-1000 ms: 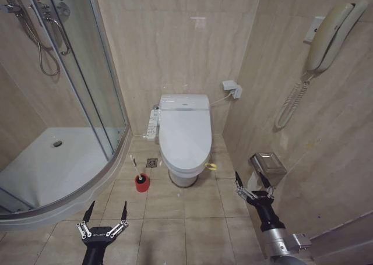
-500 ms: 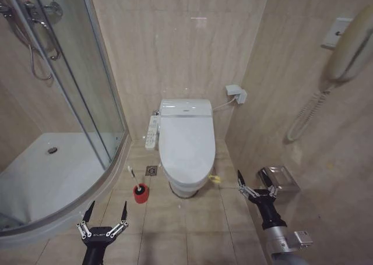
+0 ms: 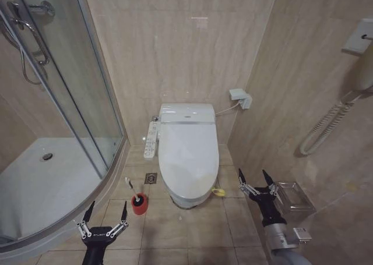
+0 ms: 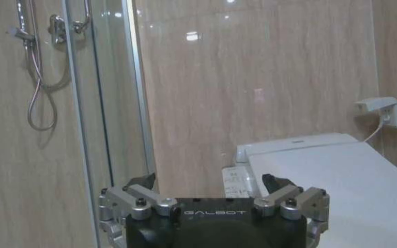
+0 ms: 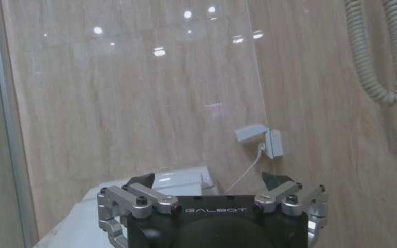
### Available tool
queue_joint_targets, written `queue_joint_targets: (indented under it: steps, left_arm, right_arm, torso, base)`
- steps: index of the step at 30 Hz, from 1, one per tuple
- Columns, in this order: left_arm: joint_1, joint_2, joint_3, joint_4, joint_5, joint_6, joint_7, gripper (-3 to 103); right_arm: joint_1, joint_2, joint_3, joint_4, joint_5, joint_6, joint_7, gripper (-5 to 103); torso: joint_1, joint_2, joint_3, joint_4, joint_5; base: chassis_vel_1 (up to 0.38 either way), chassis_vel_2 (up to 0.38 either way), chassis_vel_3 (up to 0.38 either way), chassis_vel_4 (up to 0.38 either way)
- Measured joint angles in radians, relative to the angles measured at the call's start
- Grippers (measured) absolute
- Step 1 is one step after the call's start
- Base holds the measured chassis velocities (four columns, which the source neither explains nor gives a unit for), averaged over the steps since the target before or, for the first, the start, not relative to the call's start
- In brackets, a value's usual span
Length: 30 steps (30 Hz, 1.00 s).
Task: Open the toilet lid, clean the toilet bowl with a toilet brush, close the toilet lid, and flush.
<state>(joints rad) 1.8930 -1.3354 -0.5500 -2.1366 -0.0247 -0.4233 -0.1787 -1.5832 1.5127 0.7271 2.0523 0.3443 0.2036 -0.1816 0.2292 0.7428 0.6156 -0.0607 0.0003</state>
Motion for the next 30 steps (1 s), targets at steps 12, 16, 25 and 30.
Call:
queue_joint_targets:
  steps: [12, 16, 25, 30]
  left_arm:
    - [0.000, 0.000, 0.000, 0.000, 0.000, 0.000, 0.000, 100]
    - [-0.001, 0.000, 0.000, 0.000, 0.000, 0.000, 0.000, 100]
    - [0.000, 0.000, 0.000, 0.000, 0.000, 0.000, 0.000, 100]
    - [0.000, 0.000, 0.000, 0.000, 0.000, 0.000, 0.000, 100]
  right_arm:
    - [0.015, 0.009, 0.004, -0.016, -0.031, 0.007, 0.042, 100]
    - [0.028, 0.005, 0.015, -0.025, -0.057, 0.018, 0.041, 100]
    - [0.021, -0.020, -0.011, -0.059, -0.118, -0.015, 0.050, 100]
    - [0.027, -0.047, -0.030, -0.121, -0.152, -0.018, 0.058, 100]
  torso:
    - [0.001, 0.000, 0.000, -0.0002, -0.0004]
    - [0.002, 0.000, 0.001, 0.0002, -0.0003]
    - [0.000, 0.000, 0.000, -0.0002, -0.0002]
    - [0.000, 0.000, 0.000, 0.0000, -0.0003]
  base:
    - [-0.080, 0.085, 0.091, -0.095]
    - [-0.134, 0.153, 0.139, -0.151]
    - [0.002, 0.008, 0.004, 0.007]
    - [0.014, -0.007, -0.009, 0.009]
